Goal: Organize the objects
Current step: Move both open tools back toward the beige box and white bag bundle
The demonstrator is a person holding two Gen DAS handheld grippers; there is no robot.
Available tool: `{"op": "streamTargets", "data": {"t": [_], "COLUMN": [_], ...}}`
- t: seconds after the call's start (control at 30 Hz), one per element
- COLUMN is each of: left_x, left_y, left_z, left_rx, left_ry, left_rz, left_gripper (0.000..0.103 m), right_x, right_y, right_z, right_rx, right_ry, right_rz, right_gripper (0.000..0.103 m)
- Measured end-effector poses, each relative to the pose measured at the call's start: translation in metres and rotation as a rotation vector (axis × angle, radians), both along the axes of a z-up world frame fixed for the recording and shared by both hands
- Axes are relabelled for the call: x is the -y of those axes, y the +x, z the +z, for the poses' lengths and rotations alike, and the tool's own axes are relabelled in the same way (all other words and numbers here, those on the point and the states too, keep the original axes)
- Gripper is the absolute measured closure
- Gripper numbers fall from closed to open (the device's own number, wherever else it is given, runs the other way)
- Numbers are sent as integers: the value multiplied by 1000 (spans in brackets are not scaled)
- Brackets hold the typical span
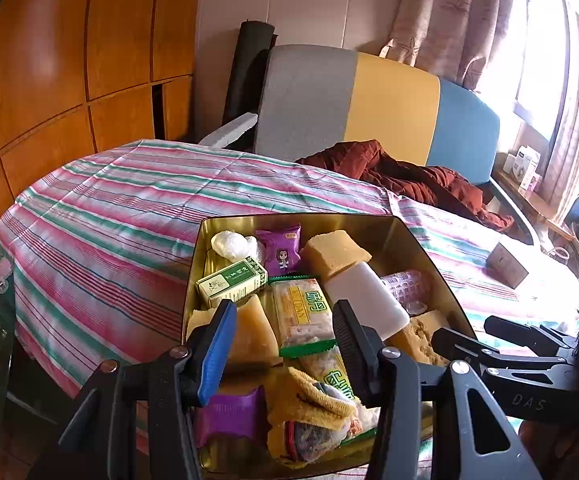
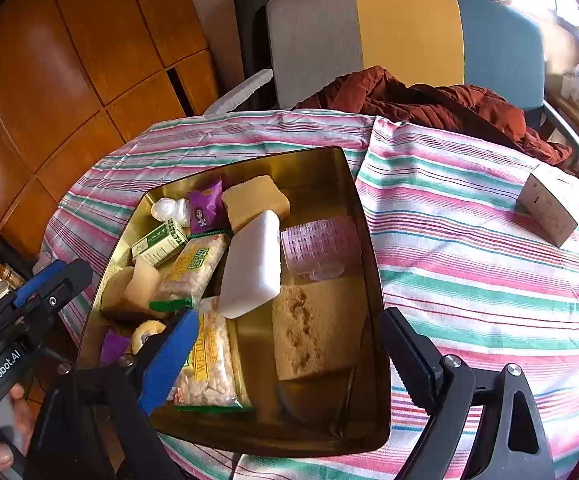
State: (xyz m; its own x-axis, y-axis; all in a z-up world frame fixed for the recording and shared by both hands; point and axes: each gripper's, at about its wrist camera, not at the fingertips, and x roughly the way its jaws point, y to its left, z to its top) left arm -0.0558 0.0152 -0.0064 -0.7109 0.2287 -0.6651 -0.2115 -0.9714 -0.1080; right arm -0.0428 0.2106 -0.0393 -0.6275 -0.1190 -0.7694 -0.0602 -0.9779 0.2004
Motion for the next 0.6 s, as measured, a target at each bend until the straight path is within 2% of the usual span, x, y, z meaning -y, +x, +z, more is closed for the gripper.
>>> {"op": "streamTargets", "data": {"t": [0.4, 0.6], "left_x": [-17, -30], "left_y": [17, 22], "left_z": [7, 8], "left_rx": [-27, -26], "left_ry": [-20, -37], "left_rz": [-69, -113], "left_gripper": [53, 53], "right_x": [-8, -23], "right_y": [18, 29], "right_z": [7, 11], "right_rx": [-32, -45], "right_ry": [28, 28], "right_rz": [-29, -42], "right_gripper": [11, 7]}}
